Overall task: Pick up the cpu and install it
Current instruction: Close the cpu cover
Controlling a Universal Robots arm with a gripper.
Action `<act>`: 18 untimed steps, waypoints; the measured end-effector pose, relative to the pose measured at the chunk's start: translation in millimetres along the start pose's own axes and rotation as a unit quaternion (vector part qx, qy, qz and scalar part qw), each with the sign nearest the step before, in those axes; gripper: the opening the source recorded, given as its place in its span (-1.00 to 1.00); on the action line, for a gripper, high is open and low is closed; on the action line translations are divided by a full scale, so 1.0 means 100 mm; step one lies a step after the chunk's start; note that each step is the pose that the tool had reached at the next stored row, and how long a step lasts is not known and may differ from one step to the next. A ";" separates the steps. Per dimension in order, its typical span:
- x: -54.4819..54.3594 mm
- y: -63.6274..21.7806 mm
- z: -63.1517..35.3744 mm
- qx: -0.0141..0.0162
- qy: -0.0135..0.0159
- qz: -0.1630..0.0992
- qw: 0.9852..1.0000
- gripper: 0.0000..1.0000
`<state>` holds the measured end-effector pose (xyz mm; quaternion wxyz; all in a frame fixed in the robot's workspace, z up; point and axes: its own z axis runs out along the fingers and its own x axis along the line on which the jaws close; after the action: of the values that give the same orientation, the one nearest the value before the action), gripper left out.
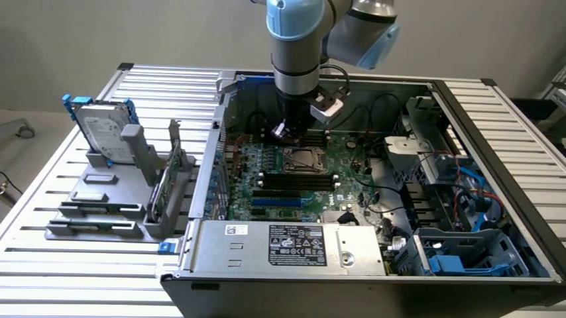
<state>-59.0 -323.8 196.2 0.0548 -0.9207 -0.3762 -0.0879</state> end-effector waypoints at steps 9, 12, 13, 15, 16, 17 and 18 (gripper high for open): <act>0.01 0.008 -0.001 0.000 0.000 0.000 1.000 -0.79; 0.01 0.008 -0.015 0.000 0.000 0.000 1.000 -0.79; 0.01 0.008 -0.023 0.000 0.000 0.000 1.000 -0.79; 0.02 0.007 -0.037 0.000 0.000 0.000 1.000 -0.79; 0.02 0.007 -0.040 0.000 0.000 0.000 1.000 -0.79; 0.02 0.008 -0.043 0.000 0.000 0.000 1.000 -0.79; 0.02 0.008 -0.045 0.000 -0.001 0.000 1.000 -0.79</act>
<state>-57.9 -324.0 201.0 0.0550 -0.9208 -0.3761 -0.0872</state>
